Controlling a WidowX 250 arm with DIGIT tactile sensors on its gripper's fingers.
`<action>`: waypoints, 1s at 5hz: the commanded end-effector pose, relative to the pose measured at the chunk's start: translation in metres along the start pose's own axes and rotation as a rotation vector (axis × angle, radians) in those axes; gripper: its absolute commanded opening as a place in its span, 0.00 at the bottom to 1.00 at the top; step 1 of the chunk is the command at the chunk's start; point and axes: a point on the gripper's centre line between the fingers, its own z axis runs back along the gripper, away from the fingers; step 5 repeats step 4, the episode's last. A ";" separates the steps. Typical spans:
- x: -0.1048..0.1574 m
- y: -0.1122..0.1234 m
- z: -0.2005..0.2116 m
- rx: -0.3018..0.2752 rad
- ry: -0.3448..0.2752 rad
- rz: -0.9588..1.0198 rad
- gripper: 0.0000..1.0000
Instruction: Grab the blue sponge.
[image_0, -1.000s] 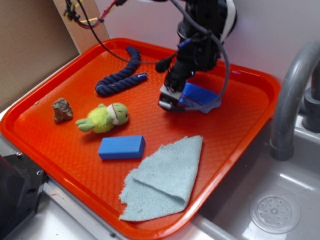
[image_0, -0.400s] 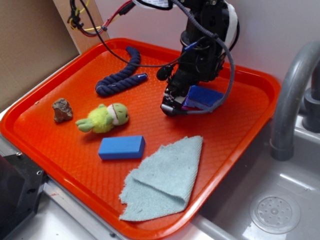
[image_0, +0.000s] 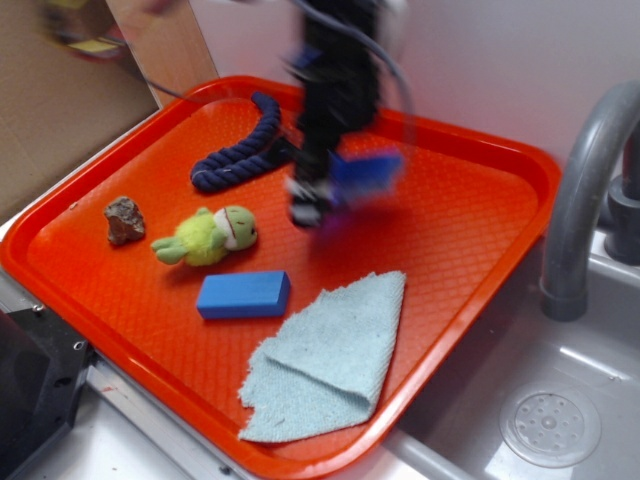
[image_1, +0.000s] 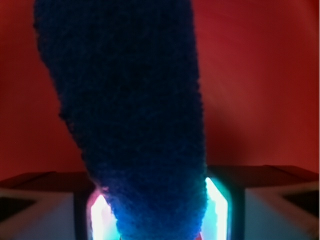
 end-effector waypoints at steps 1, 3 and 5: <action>-0.054 -0.014 0.086 0.040 -0.149 0.519 0.00; -0.028 -0.035 0.124 -0.004 -0.036 1.013 0.00; -0.017 -0.036 0.120 -0.025 0.002 1.200 0.00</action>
